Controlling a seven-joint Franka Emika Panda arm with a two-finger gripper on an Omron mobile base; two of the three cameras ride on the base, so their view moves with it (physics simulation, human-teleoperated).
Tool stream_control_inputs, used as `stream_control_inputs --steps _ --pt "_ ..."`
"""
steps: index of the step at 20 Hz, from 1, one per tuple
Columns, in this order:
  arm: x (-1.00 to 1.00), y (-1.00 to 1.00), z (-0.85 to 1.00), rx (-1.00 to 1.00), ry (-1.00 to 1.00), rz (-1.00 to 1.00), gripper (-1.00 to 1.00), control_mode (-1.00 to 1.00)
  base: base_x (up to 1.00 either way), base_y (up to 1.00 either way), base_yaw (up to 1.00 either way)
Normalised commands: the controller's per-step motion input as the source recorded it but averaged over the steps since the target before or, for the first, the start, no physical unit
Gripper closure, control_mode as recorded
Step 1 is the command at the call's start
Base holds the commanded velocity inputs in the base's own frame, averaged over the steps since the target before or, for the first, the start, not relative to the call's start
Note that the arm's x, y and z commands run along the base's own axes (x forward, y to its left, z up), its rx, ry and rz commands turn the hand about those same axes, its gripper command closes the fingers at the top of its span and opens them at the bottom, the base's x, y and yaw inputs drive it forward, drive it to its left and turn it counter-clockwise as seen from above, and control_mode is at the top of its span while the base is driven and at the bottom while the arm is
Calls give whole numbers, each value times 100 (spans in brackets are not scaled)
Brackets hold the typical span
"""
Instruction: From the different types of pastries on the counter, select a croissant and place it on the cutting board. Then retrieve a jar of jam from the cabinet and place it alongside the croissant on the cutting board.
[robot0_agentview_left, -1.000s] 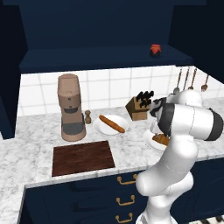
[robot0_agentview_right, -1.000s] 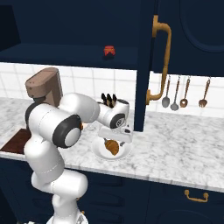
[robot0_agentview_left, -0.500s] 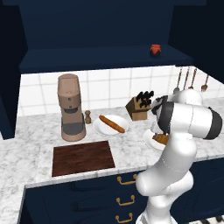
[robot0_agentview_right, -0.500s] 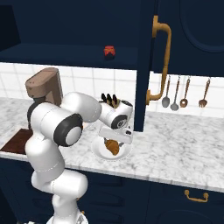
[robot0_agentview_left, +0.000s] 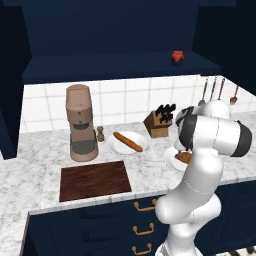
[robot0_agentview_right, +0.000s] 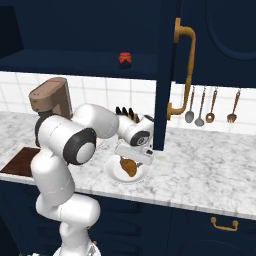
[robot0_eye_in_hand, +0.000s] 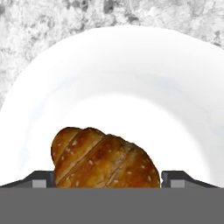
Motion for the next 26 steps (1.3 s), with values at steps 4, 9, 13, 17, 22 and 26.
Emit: stream_control_inputs --steps 4,9,13,17,22,26 --pt "-19 13 8 -1 -6 0 100 -100 0 0 0" --pt "-17 39 8 -5 -8 0 100 -100 0 0 0" --pt "-9 42 2 -5 -7 -2 100 -100 0 0 0" --pt "-7 46 8 -8 -7 -3 100 -100 0 0 0" --pt "-2 48 30 -10 -8 -2 100 -100 0 0 0" --pt "-4 50 40 -10 -6 -2 100 -100 0 0 0"
